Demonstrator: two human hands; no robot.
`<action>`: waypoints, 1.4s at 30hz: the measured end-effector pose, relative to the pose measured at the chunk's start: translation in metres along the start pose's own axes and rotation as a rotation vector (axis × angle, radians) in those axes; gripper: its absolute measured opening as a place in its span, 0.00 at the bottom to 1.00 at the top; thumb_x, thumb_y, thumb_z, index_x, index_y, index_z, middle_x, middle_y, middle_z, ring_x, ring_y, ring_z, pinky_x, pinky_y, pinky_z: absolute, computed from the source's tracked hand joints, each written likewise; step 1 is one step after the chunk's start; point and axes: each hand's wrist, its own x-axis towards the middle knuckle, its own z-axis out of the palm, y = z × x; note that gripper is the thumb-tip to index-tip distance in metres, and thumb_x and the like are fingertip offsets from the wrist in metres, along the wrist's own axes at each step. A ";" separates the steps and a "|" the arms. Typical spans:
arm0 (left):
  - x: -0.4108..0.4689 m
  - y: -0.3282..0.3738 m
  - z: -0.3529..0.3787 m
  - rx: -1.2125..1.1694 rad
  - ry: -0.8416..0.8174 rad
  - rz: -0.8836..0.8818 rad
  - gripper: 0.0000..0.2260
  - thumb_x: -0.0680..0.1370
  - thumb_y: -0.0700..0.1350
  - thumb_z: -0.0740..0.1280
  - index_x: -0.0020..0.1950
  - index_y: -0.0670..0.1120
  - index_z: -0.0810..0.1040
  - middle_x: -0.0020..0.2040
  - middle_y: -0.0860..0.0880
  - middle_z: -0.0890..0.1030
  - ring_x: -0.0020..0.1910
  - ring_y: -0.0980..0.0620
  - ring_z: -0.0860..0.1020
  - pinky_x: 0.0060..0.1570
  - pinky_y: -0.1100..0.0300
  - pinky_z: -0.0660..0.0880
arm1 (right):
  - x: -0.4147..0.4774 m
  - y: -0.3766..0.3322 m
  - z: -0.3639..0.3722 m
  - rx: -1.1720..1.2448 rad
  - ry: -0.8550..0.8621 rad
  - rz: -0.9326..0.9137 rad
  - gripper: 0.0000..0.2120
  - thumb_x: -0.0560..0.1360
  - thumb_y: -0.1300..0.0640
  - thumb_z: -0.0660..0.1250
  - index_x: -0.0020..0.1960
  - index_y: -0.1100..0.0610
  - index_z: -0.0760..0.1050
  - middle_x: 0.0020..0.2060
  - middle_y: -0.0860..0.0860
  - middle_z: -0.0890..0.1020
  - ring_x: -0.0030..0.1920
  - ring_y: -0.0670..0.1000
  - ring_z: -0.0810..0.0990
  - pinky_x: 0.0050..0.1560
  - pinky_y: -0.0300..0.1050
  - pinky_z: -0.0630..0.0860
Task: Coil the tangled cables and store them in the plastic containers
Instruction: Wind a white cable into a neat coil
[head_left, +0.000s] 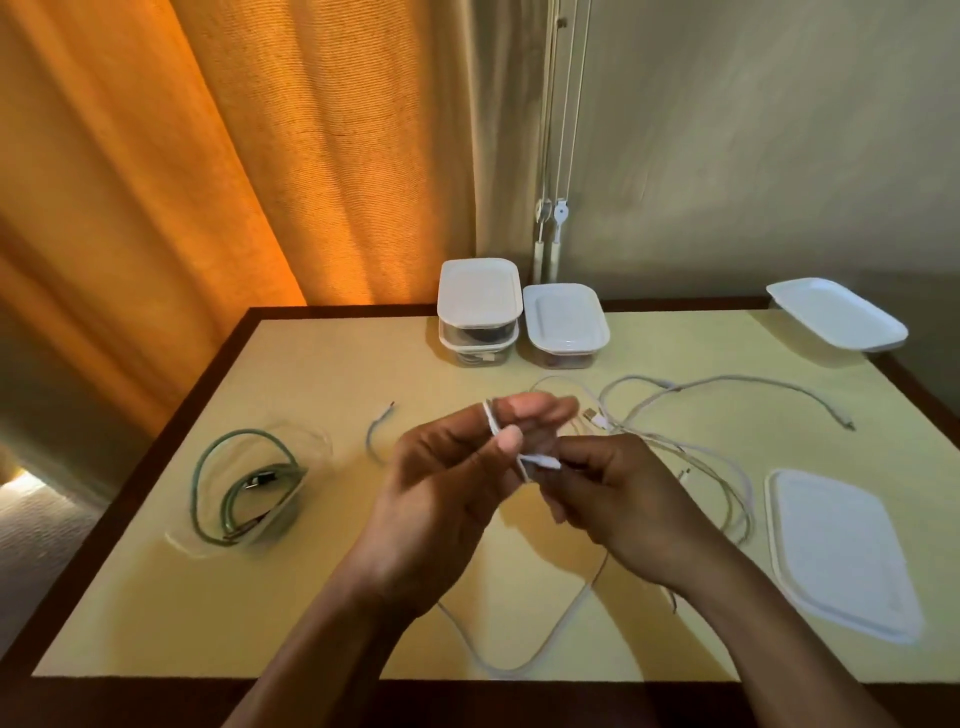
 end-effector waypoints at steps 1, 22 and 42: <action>0.001 0.000 -0.002 0.019 0.054 0.027 0.16 0.77 0.41 0.67 0.64 0.38 0.82 0.65 0.39 0.82 0.66 0.42 0.80 0.62 0.53 0.79 | -0.001 -0.001 0.003 -0.022 -0.010 0.004 0.16 0.82 0.54 0.66 0.37 0.42 0.81 0.27 0.47 0.77 0.28 0.44 0.72 0.35 0.39 0.68; -0.006 0.014 -0.009 0.599 -0.410 -0.401 0.10 0.84 0.37 0.62 0.56 0.37 0.83 0.53 0.39 0.86 0.52 0.46 0.83 0.57 0.48 0.76 | -0.004 0.002 -0.028 -0.158 0.446 -0.330 0.05 0.73 0.56 0.76 0.48 0.55 0.87 0.38 0.44 0.82 0.40 0.48 0.81 0.43 0.34 0.73; 0.000 -0.003 -0.025 0.738 -0.037 -0.198 0.16 0.77 0.40 0.62 0.60 0.48 0.86 0.56 0.53 0.86 0.61 0.54 0.81 0.67 0.46 0.73 | -0.034 -0.009 -0.016 -0.642 0.212 -0.410 0.07 0.78 0.49 0.69 0.48 0.50 0.84 0.37 0.43 0.80 0.35 0.46 0.77 0.33 0.47 0.76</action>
